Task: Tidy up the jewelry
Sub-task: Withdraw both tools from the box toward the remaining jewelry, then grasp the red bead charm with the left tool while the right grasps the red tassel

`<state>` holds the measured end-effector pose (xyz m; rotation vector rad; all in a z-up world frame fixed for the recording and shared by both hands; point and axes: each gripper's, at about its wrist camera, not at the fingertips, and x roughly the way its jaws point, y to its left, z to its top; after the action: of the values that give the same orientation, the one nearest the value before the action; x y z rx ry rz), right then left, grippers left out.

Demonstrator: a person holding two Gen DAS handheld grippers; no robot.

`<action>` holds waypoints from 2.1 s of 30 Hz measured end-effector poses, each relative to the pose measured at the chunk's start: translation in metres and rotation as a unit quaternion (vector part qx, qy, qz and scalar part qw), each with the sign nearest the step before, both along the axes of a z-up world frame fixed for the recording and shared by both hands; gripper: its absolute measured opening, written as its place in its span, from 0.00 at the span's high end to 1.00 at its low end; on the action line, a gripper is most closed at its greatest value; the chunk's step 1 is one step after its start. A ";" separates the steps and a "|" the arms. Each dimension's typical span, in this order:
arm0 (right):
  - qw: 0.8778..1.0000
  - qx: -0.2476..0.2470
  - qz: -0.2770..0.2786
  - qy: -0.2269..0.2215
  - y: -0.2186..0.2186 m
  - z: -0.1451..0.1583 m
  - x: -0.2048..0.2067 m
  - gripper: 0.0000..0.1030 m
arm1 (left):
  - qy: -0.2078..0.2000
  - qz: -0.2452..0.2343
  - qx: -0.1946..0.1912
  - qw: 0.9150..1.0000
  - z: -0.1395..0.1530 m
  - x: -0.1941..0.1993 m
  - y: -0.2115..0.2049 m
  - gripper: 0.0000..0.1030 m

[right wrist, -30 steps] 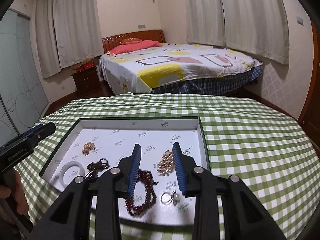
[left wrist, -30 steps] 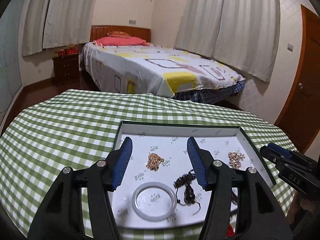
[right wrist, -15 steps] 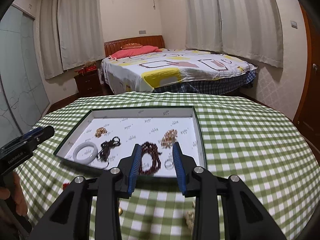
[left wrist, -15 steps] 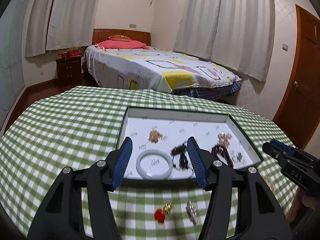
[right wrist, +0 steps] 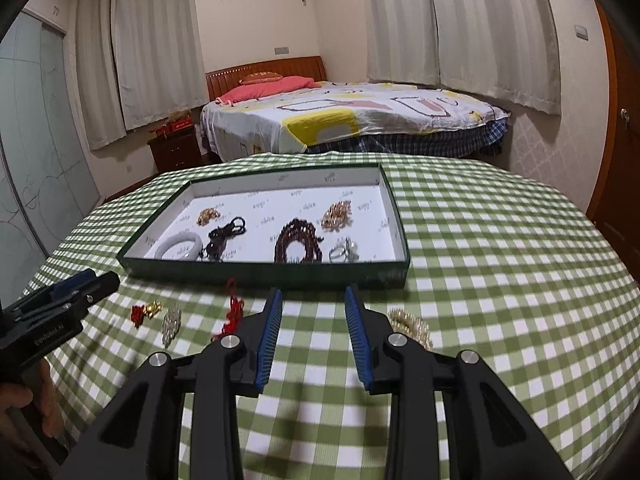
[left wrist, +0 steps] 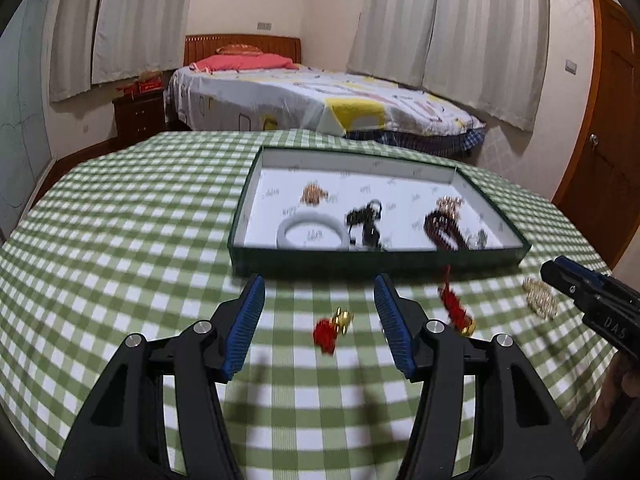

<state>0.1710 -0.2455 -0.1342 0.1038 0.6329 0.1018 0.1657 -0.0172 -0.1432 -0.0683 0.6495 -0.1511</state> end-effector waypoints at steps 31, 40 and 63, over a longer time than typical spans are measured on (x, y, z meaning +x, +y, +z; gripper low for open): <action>1.000 0.006 0.009 0.028 0.006 -0.020 0.000 0.67 | 0.085 -0.022 -0.025 0.996 -0.037 0.023 -0.003 0.89; 0.999 0.003 0.026 0.030 0.021 -0.018 0.006 0.67 | 0.058 -0.007 -0.020 0.998 -0.025 0.015 0.008 0.90; 0.990 -0.010 0.089 0.113 0.078 -0.039 0.055 0.68 | 0.042 0.039 -0.015 0.998 -0.011 0.014 0.047 0.90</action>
<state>0.2260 -0.1677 -0.1733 0.0385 0.8698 0.2580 0.1797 0.0301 -0.1544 -0.1290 0.7273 -0.0835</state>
